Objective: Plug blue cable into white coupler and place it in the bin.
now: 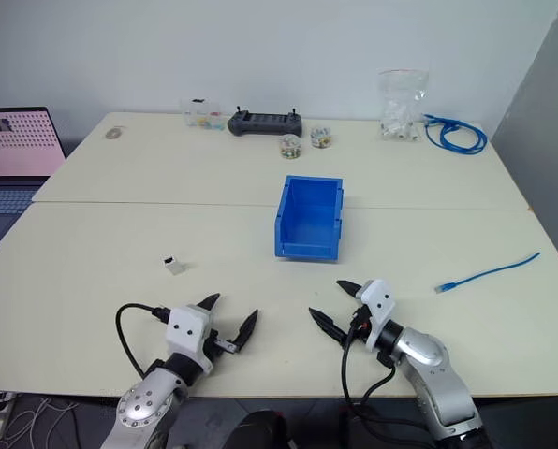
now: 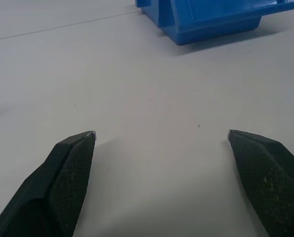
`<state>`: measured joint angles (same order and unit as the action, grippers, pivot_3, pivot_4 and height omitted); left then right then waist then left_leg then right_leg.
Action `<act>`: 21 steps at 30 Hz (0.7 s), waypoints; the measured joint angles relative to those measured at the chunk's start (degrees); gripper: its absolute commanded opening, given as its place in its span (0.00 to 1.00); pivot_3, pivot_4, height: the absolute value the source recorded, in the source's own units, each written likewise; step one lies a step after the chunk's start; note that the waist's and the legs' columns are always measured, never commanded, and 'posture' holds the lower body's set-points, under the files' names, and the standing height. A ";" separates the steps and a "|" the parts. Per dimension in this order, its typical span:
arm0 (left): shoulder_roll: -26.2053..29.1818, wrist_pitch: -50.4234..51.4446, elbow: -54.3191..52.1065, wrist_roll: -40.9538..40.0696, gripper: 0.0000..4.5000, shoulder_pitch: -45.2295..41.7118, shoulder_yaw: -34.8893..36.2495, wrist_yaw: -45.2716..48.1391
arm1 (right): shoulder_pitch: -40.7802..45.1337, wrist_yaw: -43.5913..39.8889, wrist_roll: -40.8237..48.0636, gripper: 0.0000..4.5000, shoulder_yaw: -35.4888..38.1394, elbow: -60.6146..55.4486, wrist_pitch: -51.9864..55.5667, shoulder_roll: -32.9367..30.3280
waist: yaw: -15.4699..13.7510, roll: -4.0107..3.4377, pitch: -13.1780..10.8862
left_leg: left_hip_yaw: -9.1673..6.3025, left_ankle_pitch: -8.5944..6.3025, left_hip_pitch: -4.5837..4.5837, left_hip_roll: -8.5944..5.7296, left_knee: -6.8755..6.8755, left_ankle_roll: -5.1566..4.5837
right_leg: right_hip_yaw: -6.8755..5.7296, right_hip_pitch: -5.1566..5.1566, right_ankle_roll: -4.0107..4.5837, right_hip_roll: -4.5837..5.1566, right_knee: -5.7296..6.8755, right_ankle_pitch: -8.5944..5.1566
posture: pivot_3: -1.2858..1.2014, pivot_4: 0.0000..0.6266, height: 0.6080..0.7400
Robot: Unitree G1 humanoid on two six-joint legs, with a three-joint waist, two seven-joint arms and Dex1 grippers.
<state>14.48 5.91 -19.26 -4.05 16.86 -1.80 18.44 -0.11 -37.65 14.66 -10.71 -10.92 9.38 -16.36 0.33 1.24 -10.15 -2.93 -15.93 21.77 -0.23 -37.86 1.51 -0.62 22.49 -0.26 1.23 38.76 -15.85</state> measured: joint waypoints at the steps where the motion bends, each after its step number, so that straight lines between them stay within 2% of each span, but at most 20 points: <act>1: 0.14 0.20 -0.11 -0.08 1.00 0.00 0.00 0.01 | 0.06 0.11 -0.14 0.98 -0.11 0.03 -0.03 0.01 | 0.00 0.00 0.00 | 0.00 0.00 0.00 0.00 0.00 0.00 | 0.00 0.00 0.00 0.00 0.00 0.00 | 0.52 0.24 1.00; 4: 1.20 0.90 -0.96 -1.10 1.00 0.06 0.32 1.13 | 0.15 0.45 -0.69 0.98 -0.16 0.07 -0.29 0.09 | 0.00 0.00 0.00 | 0.00 0.00 0.00 0.00 0.00 0.00 | 0.00 0.00 0.00 0.00 0.00 0.00 | 0.52 0.24 1.00; 8: 5.73 3.25 -4.74 -8.02 1.00 -0.20 2.56 7.54 | 0.35 1.58 -1.34 0.98 0.01 0.17 -1.54 0.98 | -0.01 -0.02 -0.02 | -0.01 0.00 0.00 0.02 -0.01 0.00 | -0.01 0.01 0.01 -0.01 0.00 0.00 | 0.52 0.24 1.00; 13: 12.33 9.69 -6.33 -14.09 1.00 -9.79 3.48 14.00 | 0.38 3.28 -1.27 0.98 1.64 -2.46 -0.87 0.47 | -0.22 -0.03 -0.04 | -0.03 0.01 0.03 -0.03 -0.03 0.00 | -0.03 0.01 0.00 -0.03 0.04 0.00 | 0.52 0.24 1.00; 16: 16.77 15.26 -8.00 -18.15 1.00 -18.28 3.21 18.61 | -1.51 2.79 0.62 0.98 3.89 -8.34 1.83 -3.17 | -0.29 -0.02 -0.04 | -0.02 0.00 0.05 -0.09 -0.06 0.01 | -0.01 -0.02 -0.05 -0.01 0.02 -0.03 | 0.52 0.24 1.00; 21: 22.66 24.84 -8.93 -23.01 1.00 -28.33 -1.46 26.41 | -5.19 -1.88 5.24 0.98 12.10 -14.79 7.30 -14.99 | 0.06 -0.07 -0.09 | 0.02 0.00 -0.01 -0.09 -0.05 0.00 | 0.04 -0.08 -0.09 -0.01 0.00 -0.05 | 0.52 0.24 1.00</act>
<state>37.15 30.75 -28.19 -27.06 -11.47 -3.26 44.84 -5.30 -39.53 19.90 1.38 -25.70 16.68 -31.35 0.39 1.18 -10.23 -2.91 -15.92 21.76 -0.31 -37.91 1.51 -0.58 22.41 -0.36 1.23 38.76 -15.90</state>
